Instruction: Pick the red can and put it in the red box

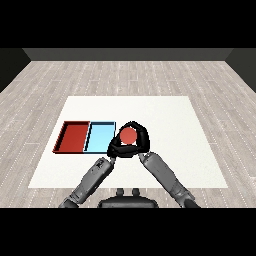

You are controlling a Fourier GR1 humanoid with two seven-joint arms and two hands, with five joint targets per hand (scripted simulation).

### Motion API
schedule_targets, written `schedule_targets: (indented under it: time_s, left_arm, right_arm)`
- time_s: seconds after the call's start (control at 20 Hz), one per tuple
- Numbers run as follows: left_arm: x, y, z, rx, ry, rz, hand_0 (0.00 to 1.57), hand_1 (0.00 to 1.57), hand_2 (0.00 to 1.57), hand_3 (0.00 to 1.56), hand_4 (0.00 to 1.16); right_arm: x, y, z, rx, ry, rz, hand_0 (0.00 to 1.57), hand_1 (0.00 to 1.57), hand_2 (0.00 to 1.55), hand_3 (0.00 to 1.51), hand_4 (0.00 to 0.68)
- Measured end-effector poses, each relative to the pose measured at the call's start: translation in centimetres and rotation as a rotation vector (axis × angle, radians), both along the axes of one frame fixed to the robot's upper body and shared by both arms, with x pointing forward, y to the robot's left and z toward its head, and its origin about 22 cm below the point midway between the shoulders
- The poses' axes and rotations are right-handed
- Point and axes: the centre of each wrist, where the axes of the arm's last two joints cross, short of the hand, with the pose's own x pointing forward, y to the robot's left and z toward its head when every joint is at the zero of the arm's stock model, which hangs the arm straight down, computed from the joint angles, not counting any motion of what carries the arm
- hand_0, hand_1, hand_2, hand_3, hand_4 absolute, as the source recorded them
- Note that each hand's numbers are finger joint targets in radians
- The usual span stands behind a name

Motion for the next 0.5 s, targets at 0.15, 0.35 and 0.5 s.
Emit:
schedule_targets:
  time_s: [0.15, 0.35, 0.5]
  left_arm:
    - [0.4, -0.1, 0.1, 0.003, 0.029, 0.077, 1.57, 1.57, 1.57, 1.51, 1.12]
    - [0.8, -0.2, 0.2, 0.014, 0.039, 0.14, 1.57, 1.57, 1.57, 1.5, 1.12]
    - [1.3, -0.2, 0.2, 0.019, 0.039, 0.15, 1.57, 1.57, 1.57, 1.5, 1.12]
  right_arm:
    - [0.3, -0.3, -0.3, 0.015, 0.011, 0.012, 1.57, 1.57, 1.48, 1.41, 0.625]
    - [0.4, -0.2, -0.1, 0.017, 0.02, 0.024, 1.57, 1.57, 1.47, 1.4, 0.632]
    - [0.1, 0.2, 0.0, 0.014, 0.023, 0.02, 1.57, 1.57, 1.47, 1.4, 0.63]
